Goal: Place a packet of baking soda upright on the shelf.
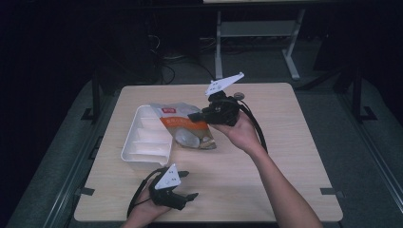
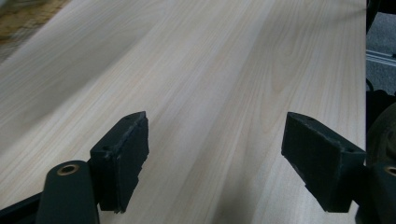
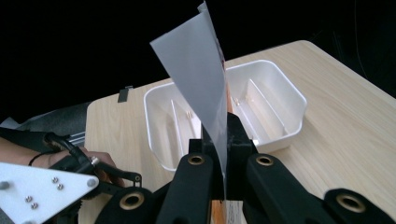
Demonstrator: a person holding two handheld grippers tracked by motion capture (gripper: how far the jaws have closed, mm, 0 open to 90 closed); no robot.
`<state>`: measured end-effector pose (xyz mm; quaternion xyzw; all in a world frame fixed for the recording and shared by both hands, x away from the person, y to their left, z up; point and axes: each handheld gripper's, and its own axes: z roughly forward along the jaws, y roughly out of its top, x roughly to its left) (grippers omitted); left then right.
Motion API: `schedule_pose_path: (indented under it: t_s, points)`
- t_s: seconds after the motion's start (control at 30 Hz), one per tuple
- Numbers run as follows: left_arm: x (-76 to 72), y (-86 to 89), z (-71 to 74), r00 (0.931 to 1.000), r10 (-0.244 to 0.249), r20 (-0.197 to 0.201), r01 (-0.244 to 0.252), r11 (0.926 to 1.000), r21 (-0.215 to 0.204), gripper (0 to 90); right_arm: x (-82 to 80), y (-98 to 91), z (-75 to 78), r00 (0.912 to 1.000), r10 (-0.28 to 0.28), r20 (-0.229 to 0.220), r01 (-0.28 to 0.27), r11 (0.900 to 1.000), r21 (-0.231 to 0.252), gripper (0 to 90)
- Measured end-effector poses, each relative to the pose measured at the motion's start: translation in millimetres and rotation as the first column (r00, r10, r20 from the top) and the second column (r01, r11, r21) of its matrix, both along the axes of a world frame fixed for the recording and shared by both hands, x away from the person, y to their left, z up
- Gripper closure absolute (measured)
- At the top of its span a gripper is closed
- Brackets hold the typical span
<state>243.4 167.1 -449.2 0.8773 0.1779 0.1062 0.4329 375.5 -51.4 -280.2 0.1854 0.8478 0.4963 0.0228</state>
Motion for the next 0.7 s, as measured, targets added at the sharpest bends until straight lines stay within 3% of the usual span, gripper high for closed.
schedule_pose_path:
  t_s: [0.47,0.7]
  points:
    - [1.5,1.4,-1.7,0.9997,-0.005,-0.023,0.006,0.9999,0.01,20.8,3.4,24.8,12.6,0.999,0.037,0.023,-0.038,0.9993,0.001,89.9]
    - [1.5,2.6,-0.9,0.9997,-0.005,-0.026,0.005,0.9999,0.009,19.6,5.6,47.3,17.3,0.9966,0.075,0.035,-0.076,0.997,0.013,89.9]
